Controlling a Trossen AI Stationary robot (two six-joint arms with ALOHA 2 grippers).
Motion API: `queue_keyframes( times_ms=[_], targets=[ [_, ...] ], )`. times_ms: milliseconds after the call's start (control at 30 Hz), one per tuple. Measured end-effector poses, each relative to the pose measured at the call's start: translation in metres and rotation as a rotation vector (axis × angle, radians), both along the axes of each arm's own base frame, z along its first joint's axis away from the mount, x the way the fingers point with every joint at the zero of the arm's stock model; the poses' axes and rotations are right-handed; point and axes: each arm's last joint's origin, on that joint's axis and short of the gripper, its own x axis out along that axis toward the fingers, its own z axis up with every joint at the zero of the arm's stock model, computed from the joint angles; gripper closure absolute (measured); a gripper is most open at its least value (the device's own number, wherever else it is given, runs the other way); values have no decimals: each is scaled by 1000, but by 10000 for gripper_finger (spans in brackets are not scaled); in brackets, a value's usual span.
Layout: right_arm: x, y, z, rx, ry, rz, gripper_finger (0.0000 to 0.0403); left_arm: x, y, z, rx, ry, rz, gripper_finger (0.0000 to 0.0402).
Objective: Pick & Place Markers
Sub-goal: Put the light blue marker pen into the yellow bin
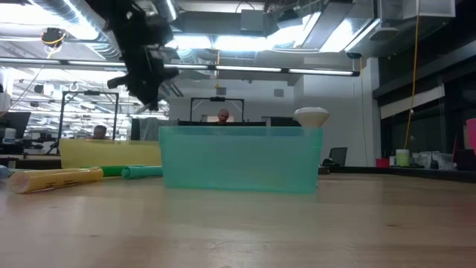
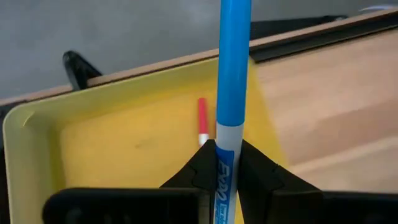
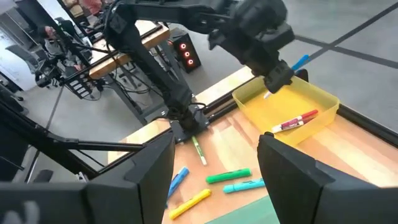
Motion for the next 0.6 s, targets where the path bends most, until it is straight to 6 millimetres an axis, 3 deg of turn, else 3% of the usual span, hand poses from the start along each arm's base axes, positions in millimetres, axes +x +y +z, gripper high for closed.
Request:
queue_keyframes(
  times_ms=[400, 600],
  targets=[
    [0, 0, -1, -1, 5, 0, 179, 2, 35, -54, -174, 143, 56, 370],
    [-1, 0, -3, -7, 36, 1, 179, 0, 44, -69, -243, 150, 60, 369]
  ],
)
